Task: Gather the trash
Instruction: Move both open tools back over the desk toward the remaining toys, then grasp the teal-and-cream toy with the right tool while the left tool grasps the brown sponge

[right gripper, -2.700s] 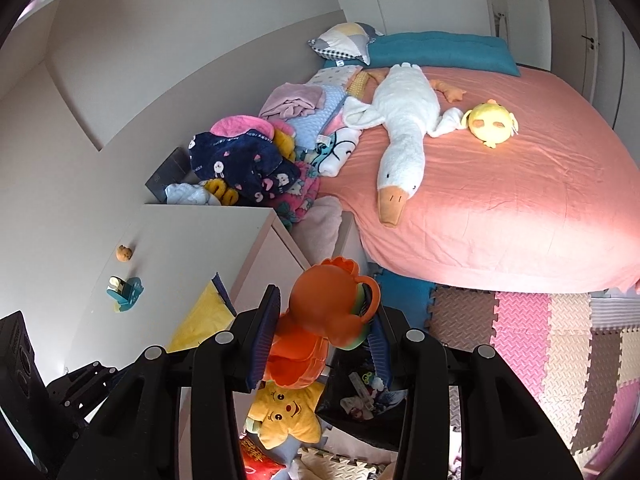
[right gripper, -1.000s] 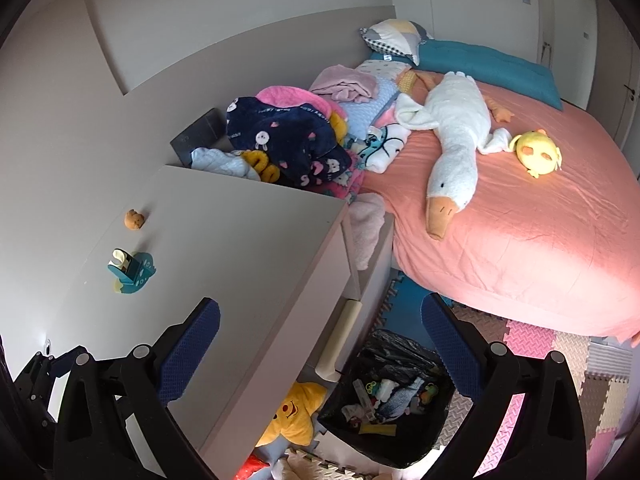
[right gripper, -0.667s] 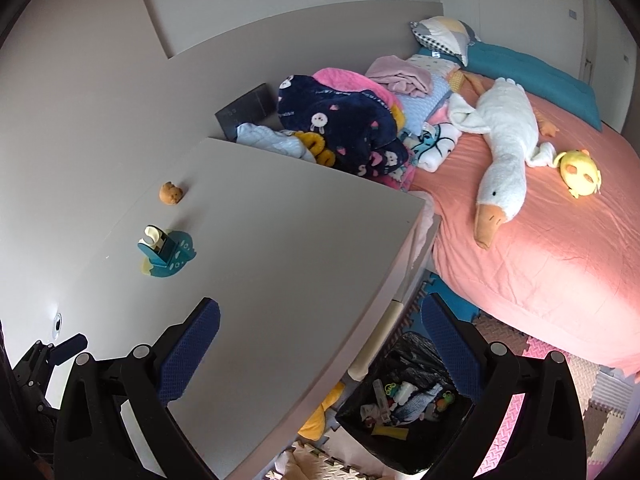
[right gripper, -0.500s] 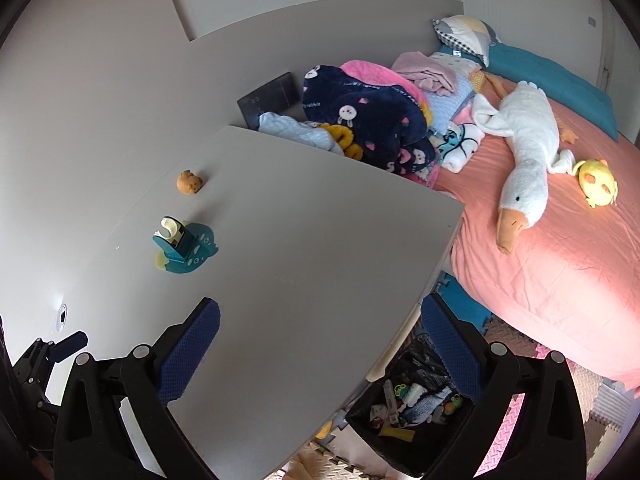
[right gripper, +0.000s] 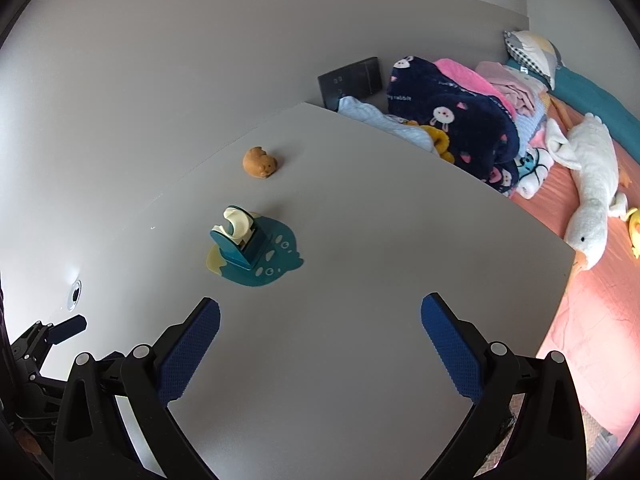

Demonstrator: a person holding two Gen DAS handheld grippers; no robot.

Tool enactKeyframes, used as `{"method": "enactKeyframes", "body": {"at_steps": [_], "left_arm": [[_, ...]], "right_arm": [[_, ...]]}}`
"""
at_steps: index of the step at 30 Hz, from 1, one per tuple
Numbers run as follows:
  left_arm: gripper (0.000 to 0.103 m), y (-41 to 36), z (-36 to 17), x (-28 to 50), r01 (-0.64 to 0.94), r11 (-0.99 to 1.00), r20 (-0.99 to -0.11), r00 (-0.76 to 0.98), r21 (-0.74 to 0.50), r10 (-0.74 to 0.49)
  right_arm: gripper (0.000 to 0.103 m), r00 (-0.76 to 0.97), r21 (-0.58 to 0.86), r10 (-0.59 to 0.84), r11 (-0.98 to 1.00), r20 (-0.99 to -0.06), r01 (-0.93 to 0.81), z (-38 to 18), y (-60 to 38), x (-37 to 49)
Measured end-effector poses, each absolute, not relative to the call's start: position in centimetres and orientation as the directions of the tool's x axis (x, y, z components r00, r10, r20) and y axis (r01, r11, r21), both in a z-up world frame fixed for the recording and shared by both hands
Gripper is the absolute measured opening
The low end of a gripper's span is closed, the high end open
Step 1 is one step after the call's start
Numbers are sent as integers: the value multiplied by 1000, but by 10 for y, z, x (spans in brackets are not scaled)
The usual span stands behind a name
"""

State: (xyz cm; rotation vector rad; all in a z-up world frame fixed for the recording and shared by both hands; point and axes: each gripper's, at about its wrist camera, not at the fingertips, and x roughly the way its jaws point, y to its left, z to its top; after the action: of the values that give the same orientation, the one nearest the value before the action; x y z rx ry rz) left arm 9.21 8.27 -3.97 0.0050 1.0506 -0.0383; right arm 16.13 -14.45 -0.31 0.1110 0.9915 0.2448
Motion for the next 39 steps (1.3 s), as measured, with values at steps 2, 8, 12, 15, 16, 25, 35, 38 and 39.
{"method": "enactKeyframes", "body": {"at_steps": [2,8,12,15,16,25,35,38,39], "left_arm": [[97,92,-42,97,14,1000,-870,493,-15,-20],[97,110,-49,116,-33,999,-875,485,-20,-2],[97,121,-54,127,-60,998,-875,484,-30,3],[97,128,-56,134,-85,996,-876,482,-23,21],[97,131,-57,136,-95,995,-876,482,-18,30],[97,156,-66,153,-176,984,-881,470,-32,55],[97,152,-68,174,-183,981,-881,472,-65,29],[97,145,-67,182,-169,983,-881,473,-68,20],[97,142,-67,185,-164,984,-881,472,-71,15]], "right_arm": [[100,516,193,268,962,-814,-194,-7,-132,168],[100,484,165,295,942,-824,-293,-19,-100,189],[100,457,153,310,925,-834,-348,-26,-81,202],[100,443,133,313,911,-841,-390,-31,-66,211],[100,441,125,310,908,-842,-400,-34,-62,214],[91,435,94,289,904,-853,-417,-50,-44,239],[46,431,84,305,885,-849,-459,-63,-41,252],[46,429,107,312,893,-848,-438,-62,-47,256],[45,433,113,311,899,-846,-424,-62,-50,258]]}}
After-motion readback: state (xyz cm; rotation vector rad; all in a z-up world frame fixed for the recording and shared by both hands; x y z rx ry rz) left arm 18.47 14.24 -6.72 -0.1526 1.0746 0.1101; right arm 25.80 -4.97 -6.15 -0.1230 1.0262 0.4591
